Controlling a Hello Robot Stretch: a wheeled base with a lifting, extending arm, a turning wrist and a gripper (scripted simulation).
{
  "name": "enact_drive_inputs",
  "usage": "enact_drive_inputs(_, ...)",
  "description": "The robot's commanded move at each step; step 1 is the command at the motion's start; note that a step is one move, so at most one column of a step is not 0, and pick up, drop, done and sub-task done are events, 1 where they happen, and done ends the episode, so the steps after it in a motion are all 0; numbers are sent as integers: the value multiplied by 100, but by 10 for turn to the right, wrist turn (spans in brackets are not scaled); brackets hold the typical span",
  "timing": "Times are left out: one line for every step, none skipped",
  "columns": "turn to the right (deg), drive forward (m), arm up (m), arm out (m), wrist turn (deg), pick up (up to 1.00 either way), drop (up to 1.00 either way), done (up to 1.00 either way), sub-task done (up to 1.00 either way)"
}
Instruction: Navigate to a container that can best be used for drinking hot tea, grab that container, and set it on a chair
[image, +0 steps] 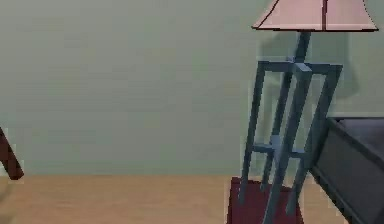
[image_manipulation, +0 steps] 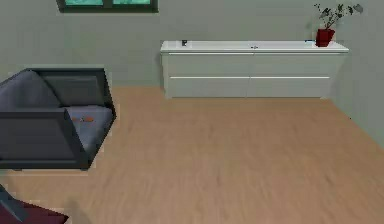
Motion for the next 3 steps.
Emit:
enact_drive_inputs(-450, 0, 0, 0, 0, 0, 0, 0, 0)
enact_drive_inputs(-450, 0, 0, 0, 0, 0, 0, 0, 0)
enact_drive_inputs(-450, 0, 0, 0, 0, 0, 0, 0, 0)
